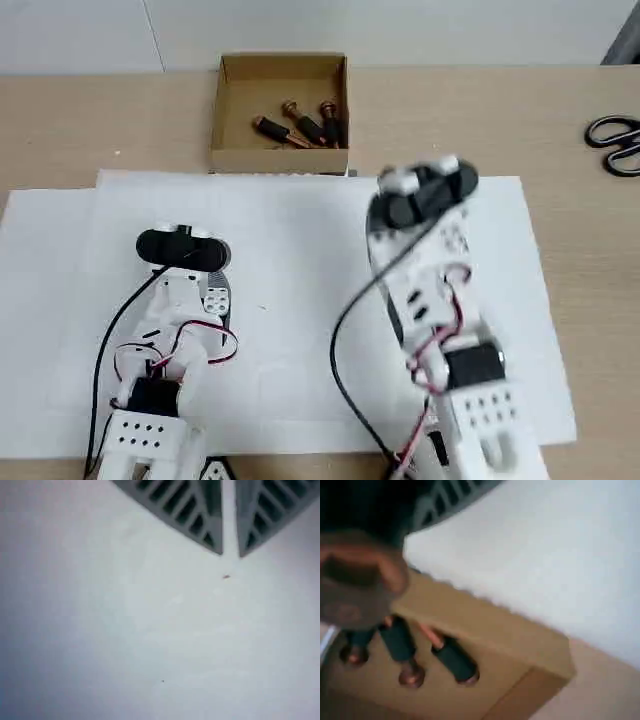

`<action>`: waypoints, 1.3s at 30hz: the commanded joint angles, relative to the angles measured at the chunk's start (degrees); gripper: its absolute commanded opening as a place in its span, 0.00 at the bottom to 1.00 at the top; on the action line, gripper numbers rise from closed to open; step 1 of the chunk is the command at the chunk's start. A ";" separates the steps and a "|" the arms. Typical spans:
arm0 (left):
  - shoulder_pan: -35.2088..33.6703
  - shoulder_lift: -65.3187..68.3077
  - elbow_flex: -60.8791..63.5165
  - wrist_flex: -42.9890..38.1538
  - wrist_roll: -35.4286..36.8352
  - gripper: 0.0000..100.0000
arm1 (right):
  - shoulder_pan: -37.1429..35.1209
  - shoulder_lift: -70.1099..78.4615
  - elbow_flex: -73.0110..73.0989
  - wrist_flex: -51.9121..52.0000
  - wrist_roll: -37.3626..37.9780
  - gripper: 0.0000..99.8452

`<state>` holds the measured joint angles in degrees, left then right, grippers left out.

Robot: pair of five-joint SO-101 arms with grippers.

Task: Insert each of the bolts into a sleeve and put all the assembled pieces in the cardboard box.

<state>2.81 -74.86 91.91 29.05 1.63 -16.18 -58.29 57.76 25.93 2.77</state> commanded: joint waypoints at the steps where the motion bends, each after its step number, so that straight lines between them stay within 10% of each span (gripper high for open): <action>1: 0.35 -0.70 -0.13 -1.41 0.09 0.01 | -0.22 13.85 -12.31 -6.64 -0.62 0.00; 20: 0.35 -0.70 -0.13 -1.41 0.09 0.01 | -1.10 70.99 -50.02 -33.98 -0.62 0.00; 39: 0.35 -0.70 -0.13 -1.41 0.09 0.01 | -6.64 100.70 -78.33 -32.13 4.31 0.01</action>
<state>2.81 -74.86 91.91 29.05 1.63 -22.07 42.55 -14.77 -7.21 3.74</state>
